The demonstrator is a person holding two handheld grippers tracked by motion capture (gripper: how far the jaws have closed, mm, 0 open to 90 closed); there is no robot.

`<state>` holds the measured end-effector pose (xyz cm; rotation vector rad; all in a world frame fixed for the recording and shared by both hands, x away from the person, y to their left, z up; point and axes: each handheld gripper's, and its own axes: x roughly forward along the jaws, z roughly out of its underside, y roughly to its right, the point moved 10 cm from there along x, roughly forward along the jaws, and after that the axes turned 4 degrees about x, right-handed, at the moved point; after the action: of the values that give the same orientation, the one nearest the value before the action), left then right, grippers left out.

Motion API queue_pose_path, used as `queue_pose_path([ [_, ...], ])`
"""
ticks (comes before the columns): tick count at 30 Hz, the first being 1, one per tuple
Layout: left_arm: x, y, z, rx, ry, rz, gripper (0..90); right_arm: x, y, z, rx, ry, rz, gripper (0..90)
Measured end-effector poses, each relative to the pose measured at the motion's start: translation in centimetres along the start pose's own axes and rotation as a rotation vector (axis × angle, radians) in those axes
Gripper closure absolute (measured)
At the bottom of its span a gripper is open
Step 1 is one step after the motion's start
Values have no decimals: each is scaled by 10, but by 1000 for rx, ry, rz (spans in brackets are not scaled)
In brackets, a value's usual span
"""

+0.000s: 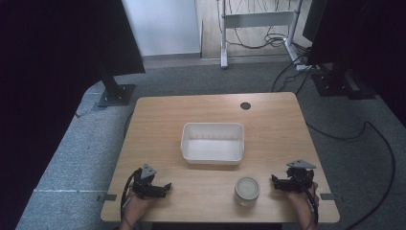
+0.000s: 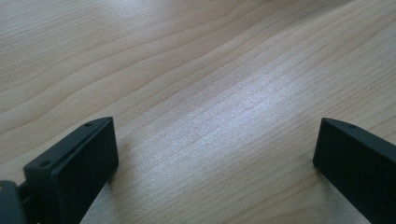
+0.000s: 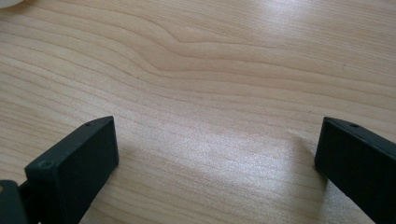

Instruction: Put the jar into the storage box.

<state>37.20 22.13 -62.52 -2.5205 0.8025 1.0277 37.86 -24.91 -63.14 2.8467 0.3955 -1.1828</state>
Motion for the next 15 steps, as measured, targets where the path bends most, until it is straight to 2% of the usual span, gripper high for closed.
queue_pose_path([
  [15,-1,1,-1,23,12,18,39,0,0,0,-1,0,-3,0],
])
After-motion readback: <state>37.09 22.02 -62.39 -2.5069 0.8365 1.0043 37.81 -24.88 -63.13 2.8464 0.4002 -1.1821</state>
